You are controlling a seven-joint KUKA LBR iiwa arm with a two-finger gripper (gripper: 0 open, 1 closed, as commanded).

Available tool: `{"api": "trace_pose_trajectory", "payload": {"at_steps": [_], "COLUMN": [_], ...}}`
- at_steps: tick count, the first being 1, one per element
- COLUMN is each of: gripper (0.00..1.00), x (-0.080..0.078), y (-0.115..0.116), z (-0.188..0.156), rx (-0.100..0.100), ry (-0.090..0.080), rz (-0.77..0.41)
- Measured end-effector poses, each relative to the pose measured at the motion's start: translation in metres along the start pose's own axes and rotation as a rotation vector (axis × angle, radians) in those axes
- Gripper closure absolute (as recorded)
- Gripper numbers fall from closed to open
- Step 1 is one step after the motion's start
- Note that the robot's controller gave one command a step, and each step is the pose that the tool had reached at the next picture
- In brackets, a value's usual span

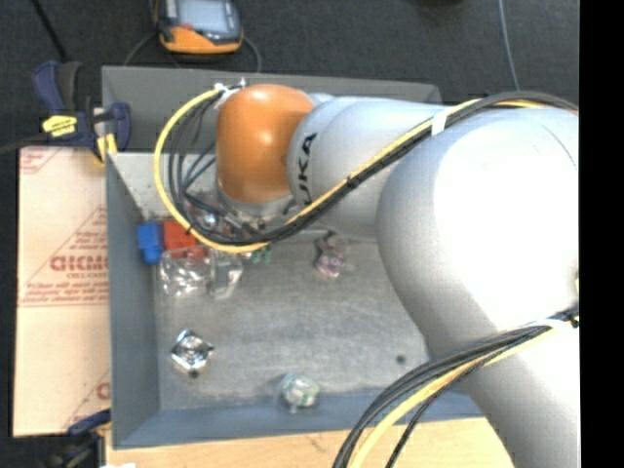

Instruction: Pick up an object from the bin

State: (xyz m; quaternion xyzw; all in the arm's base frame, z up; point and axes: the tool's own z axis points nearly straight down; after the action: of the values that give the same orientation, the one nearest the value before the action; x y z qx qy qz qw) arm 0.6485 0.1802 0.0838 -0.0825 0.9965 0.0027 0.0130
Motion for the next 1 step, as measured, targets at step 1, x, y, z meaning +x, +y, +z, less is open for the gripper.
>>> {"api": "trace_pose_trajectory", "payload": {"at_steps": [1], "gripper": [1.00], "x": [0.0035], "y": [0.0071], "z": [-0.0413], "rx": [0.004], "ry": [0.024], "rz": [-0.018]}}
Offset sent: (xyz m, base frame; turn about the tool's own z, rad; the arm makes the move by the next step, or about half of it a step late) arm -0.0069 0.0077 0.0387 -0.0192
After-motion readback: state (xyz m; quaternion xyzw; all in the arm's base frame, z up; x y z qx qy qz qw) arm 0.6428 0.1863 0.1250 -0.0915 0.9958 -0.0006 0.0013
